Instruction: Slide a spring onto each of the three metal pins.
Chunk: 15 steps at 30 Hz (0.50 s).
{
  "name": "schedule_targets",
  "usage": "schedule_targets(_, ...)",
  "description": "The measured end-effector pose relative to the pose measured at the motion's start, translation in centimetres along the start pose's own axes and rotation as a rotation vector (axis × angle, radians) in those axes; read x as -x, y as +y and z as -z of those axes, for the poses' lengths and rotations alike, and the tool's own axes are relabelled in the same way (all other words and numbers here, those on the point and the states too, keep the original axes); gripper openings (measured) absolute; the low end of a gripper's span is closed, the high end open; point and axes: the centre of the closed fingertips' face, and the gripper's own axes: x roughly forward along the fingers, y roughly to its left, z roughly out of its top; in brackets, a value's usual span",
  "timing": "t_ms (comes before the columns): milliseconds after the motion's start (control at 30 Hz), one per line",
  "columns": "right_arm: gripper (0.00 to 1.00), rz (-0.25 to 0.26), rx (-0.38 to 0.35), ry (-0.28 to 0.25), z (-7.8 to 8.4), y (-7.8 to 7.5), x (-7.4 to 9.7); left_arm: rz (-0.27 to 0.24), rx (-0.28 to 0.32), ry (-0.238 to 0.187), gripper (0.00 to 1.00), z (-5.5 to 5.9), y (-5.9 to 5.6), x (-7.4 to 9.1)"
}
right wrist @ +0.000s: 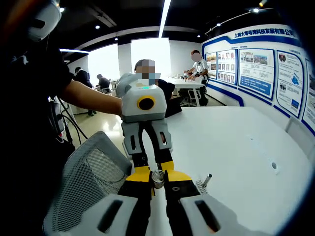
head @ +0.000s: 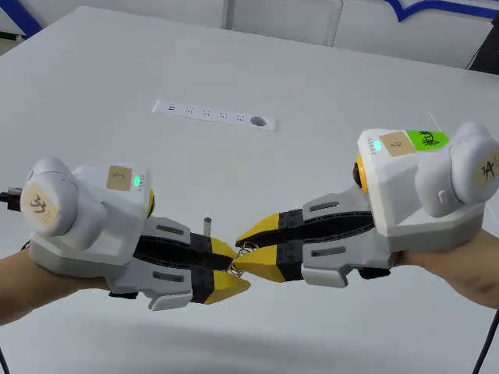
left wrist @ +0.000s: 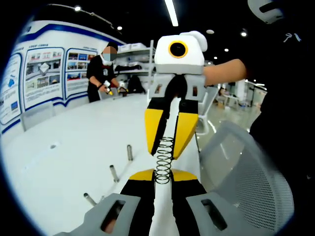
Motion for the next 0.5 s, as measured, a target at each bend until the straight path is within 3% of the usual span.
schedule_targets(233,0.11,0.006,0.007,0.003,-0.2,-0.4,-0.1,-0.023,0.017,-0.001,0.17,0.0,0.4,0.3)
schedule_targets(500,0.11,0.036,0.004,0.007,-0.4,-1.8,0.4,-0.056,0.03,0.024,0.27,1.0,1.3,1.1)
